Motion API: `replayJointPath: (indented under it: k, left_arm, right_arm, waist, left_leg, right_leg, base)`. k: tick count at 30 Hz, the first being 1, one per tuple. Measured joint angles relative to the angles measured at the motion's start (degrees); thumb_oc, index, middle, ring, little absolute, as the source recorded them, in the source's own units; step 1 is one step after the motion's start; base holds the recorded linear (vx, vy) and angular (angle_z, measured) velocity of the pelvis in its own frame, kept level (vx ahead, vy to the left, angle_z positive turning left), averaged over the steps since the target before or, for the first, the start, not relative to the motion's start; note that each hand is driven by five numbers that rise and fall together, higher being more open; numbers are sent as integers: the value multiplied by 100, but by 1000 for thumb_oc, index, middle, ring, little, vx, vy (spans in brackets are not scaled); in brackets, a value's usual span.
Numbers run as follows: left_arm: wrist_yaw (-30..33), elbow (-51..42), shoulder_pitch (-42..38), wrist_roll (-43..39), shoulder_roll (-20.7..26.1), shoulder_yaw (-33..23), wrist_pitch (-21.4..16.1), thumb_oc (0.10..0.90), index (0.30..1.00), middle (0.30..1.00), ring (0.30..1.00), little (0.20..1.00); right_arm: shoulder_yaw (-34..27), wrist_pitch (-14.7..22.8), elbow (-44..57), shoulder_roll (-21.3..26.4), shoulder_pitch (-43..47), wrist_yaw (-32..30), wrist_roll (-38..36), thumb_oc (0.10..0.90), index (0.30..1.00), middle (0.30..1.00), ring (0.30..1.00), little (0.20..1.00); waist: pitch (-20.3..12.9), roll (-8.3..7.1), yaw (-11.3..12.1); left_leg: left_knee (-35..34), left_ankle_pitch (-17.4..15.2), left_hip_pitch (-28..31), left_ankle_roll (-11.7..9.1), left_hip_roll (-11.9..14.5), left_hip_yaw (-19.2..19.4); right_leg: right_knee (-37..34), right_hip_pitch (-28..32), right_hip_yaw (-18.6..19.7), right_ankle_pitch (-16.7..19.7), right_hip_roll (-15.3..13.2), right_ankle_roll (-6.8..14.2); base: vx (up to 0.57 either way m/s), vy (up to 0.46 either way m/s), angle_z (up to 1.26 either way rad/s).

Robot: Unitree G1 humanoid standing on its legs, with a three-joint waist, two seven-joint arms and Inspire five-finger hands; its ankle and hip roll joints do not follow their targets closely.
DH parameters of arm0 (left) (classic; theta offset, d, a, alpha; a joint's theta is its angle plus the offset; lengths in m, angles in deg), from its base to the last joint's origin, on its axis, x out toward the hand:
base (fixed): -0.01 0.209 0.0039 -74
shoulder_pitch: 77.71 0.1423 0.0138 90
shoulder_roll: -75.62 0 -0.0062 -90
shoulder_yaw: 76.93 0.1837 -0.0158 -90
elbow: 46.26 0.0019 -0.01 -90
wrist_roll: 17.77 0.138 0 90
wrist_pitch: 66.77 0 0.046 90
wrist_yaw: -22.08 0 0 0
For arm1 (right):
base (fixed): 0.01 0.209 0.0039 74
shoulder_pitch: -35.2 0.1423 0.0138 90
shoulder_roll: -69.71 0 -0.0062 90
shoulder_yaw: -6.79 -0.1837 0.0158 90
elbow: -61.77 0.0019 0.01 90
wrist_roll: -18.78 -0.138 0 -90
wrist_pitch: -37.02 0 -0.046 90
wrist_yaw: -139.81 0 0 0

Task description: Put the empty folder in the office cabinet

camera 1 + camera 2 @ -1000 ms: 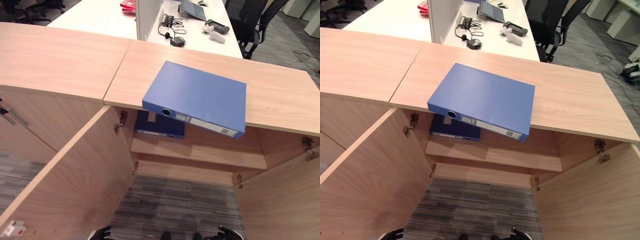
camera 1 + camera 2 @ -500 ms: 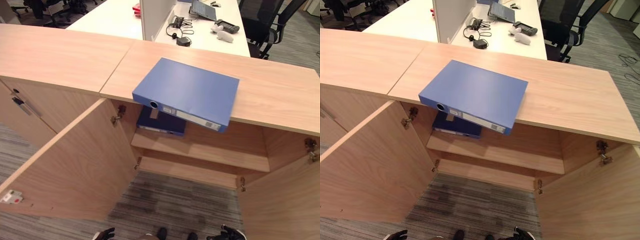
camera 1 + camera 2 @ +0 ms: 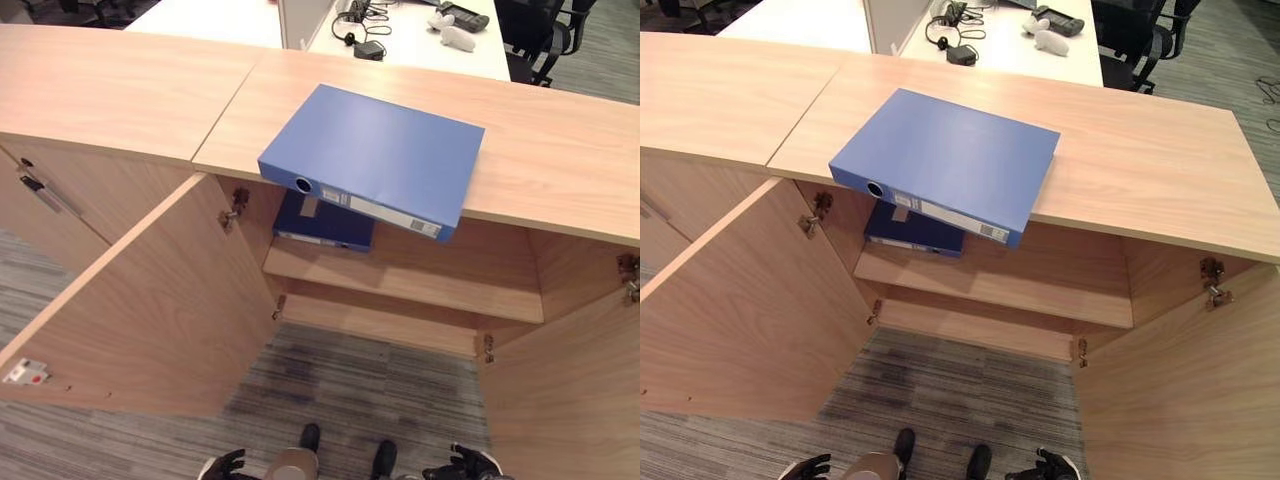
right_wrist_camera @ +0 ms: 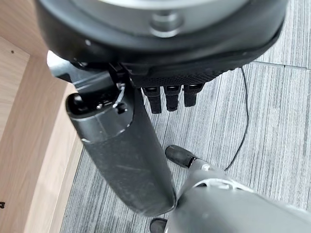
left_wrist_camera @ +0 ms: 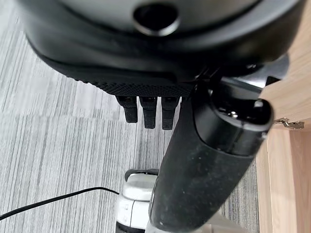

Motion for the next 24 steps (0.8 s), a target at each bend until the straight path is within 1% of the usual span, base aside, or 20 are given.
replayJointPath:
  k: [1,2,3,4,6,7,9,10,12,13,14,15,16,17,18,19,20,22,23,24]
  left_arm:
    - [4,-13,-123,-1,89,12,-18,800,900,900,900,900]
    - [6,21,-407,-1,154,80,-12,800,900,900,900,900]
    - [10,47,-635,-2,188,121,2,800,900,900,900,900]
    - [5,39,-708,-1,230,124,0,800,900,900,900,900]
    - [-3,45,-730,2,198,130,4,800,900,900,900,900]
    - [3,51,-688,3,122,90,4,800,900,900,900,900]
    - [0,126,-555,5,52,89,8,800,900,900,900,900]
    - [0,161,-540,7,45,94,9,800,900,900,900,900]
    - [2,162,-480,10,72,96,11,800,900,900,900,900]
    - [1,148,-414,13,100,93,11,800,900,900,900,900]
    - [1,144,-394,16,123,92,11,800,900,900,900,900]
    - [-2,126,-351,18,166,51,10,800,900,900,900,900]
    - [0,128,-325,18,191,28,11,800,900,900,900,900]
    - [-1,127,-325,18,192,27,11,800,900,900,900,900]
    - [1,101,-294,12,238,-31,11,800,900,900,900,900]
    - [7,63,-267,4,327,-68,-8,800,900,900,900,900]
    - [-10,39,-268,5,364,-67,2,800,900,900,900,900]
    - [3,42,-242,4,348,-36,1,800,900,900,900,900]
    - [-2,36,-238,4,348,-16,-1,800,900,900,900,900]
    - [1,47,-211,3,352,-16,4,800,900,900,900,900]
  right_arm:
    - [0,12,1,-25,60,-3,-6,800,900,900,900,900]
    - [-2,25,-19,-21,131,-7,-12,800,900,900,900,900]
    - [0,8,-22,-17,223,-16,-11,800,900,900,900,900]
    - [5,-13,-17,-33,310,-38,-12,800,900,900,900,900]
    - [-24,7,-16,17,369,-79,-14,800,900,900,900,900]
    - [-111,14,-12,59,374,-90,-4,800,900,900,900,900]
    - [-121,19,3,114,308,-102,-4,800,900,900,900,900]
    - [-120,9,-3,120,269,-100,-5,800,900,900,900,900]
    - [-119,-16,1,39,143,-100,-6,800,900,900,900,900]
    - [-109,-17,-4,-36,85,-86,-3,800,900,900,900,900]
    - [-105,-32,-12,-103,100,-59,1,800,900,900,900,900]
    - [-49,-11,17,-221,136,-42,4,800,900,900,900,900]
    - [-40,-6,38,-271,148,-33,4,800,900,900,900,900]
    - [-40,-6,39,-273,148,-32,4,800,900,900,900,900]
    - [-27,-15,60,-323,163,-8,3,800,900,900,900,900]
    - [-10,-18,110,-345,181,4,3,800,900,900,900,900]
    - [-8,-18,119,-345,195,12,3,800,900,900,900,900]
    - [-7,-24,99,-334,147,9,4,800,900,900,900,900]
    - [-8,-34,96,-330,128,8,5,800,900,900,900,900]
    - [-9,-36,97,-331,137,9,5,800,900,900,900,900]
  waist:
    - [58,-85,65]
    - [194,-158,137]
    - [321,-235,169]
    - [348,-299,215]
    - [360,-220,163]
    - [369,-167,99]
    - [347,-134,75]
    - [331,-137,75]
    - [234,-250,53]
    - [160,-306,23]
    - [149,-290,10]
    - [96,-172,5]
    - [65,-115,-32]
    - [65,-114,-33]
    - [52,-61,-46]
    - [52,27,-60]
    - [35,52,-81]
    - [-1,88,-53]
    - [-12,82,-31]
    - [-36,79,-18]
  left_leg:
    - [413,-64,-267,-90,3,-62]
    - [1176,-40,-708,-218,-80,-309]
    - [1714,-51,-1100,-401,-126,-426]
    - [1465,-132,-1197,-424,26,-411]
    - [447,46,-1181,-473,532,-404]
    - [-227,144,-978,-460,709,-521]
    - [-367,325,-806,-431,614,-554]
    - [-377,577,-769,-427,530,-531]
    - [-343,693,-762,-247,299,-349]
    - [-330,715,-724,-70,153,-199]
    - [-338,656,-666,21,111,-103]
    - [-446,637,-511,160,169,89]
    - [-533,682,-409,261,176,147]
    - [-535,684,-403,263,176,150]
    - [-654,643,-219,392,165,282]
    - [-807,587,-29,465,170,389]
    - [-873,617,43,493,169,388]
    - [-948,649,110,434,100,419]
    - [-974,646,161,438,41,418]
    - [-995,640,182,441,14,440]
  right_leg:
    - [-1,-60,-40,-16,7,-28]
    - [-1,-74,-64,2,10,-67]
    - [-2,-24,-85,3,-47,-131]
    - [-3,-34,-124,7,-40,-144]
    - [-4,47,-210,-45,86,-100]
    - [-3,94,-165,-90,90,-25]
    - [1,200,-88,-125,-26,69]
    - [1,223,-20,-147,-137,133]
    - [63,196,115,-179,-400,179]
    - [222,139,117,-96,-551,220]
    - [450,43,97,-11,-636,259]
    - [1017,-296,43,236,-694,355]
    - [1265,-401,-18,358,-739,408]
    - [1272,-403,-23,361,-742,412]
    - [1592,-528,-187,532,-845,613]
    - [2210,-766,-384,454,-979,1017]
    - [2415,-812,-402,227,-987,1083]
    - [2207,-691,-597,98,-1125,1057]
    - [1759,-485,-740,126,-1256,1023]
    - [1396,-315,-741,189,-1362,993]
  base:
    - [79,115,20]
    - [182,182,26]
    - [233,220,18]
    - [232,266,8]
    - [223,302,5]
    - [170,238,-12]
    - [119,180,-22]
    - [107,201,-18]
    - [68,194,-19]
    - [34,189,-21]
    - [13,191,-53]
    - [13,198,-58]
    - [13,182,-48]
    - [33,137,-29]
    - [42,57,-43]
    - [63,-42,-39]
    - [68,-108,-20]
    - [81,-150,10]
    - [121,-181,10]
    - [150,-187,-4]
